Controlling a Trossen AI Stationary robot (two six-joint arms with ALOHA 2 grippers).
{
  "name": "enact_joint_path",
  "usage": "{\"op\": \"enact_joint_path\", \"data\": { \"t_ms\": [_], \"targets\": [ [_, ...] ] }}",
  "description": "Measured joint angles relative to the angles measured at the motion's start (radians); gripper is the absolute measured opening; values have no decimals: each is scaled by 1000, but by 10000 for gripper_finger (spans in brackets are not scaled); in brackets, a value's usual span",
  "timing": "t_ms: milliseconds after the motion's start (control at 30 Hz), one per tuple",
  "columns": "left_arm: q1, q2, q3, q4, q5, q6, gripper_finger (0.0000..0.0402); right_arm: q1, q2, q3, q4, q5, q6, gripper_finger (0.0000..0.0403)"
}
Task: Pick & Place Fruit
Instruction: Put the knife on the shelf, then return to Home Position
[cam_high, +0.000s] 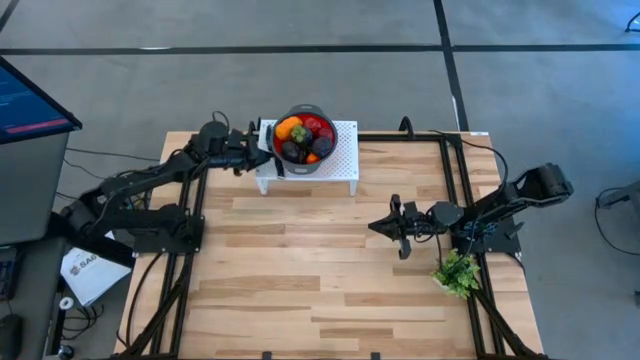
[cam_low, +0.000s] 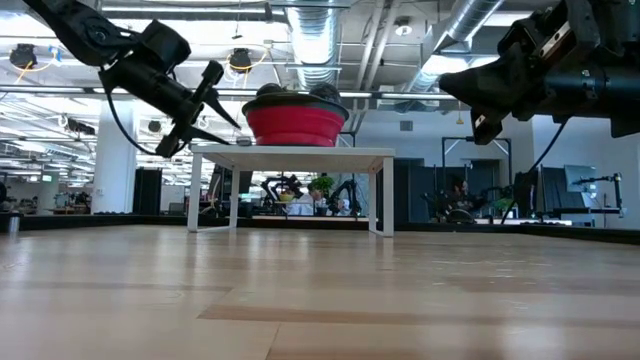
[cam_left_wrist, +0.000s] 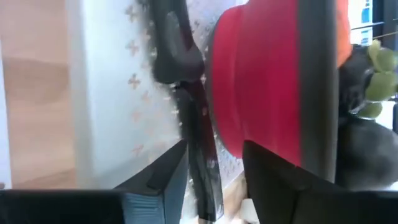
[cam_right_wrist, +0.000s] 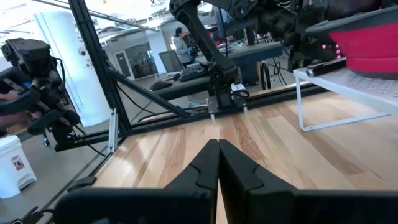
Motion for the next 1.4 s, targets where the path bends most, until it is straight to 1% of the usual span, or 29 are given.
{"op": "enact_joint_path", "data": {
  "t_ms": [167,233,300,400,533,667,833,933,1000,1067,1167,1267,1400],
  "targets": [
    [0,-3,0,64,3,3,156,0,0,0,0,0,0,1],
    [3,-16,0,81,33,27,158,0,0,0,0,0,2,1],
    [7,-35,0,82,84,81,159,0,0,0,-2,0,3,1],
    [7,-89,0,82,163,202,156,0,0,0,-2,-1,3,1],
    [-9,-196,-3,81,203,377,149,-14,-6,7,32,-7,23,1],
    [-18,-322,-17,82,208,529,142,-25,-77,-14,30,-15,45,1],
    [-15,-430,-24,82,207,559,135,-79,-218,-83,10,-14,58,1],
    [-15,-463,-24,85,207,561,132,-122,-322,-81,-142,-22,91,1],
    [-15,-471,-24,85,206,561,131,-149,-403,-80,-228,-59,106,1],
    [-15,-472,-24,87,205,582,131,-175,-467,-81,-353,-96,122,1],
    [-15,-468,-24,86,202,611,131,-206,-561,-80,-499,-114,127,1],
    [-15,-466,-24,85,203,612,129,-225,-701,-80,-653,-120,127,1],
    [-15,-465,-24,85,203,613,129,-232,-877,-80,-906,-182,127,1]
  ]
}}
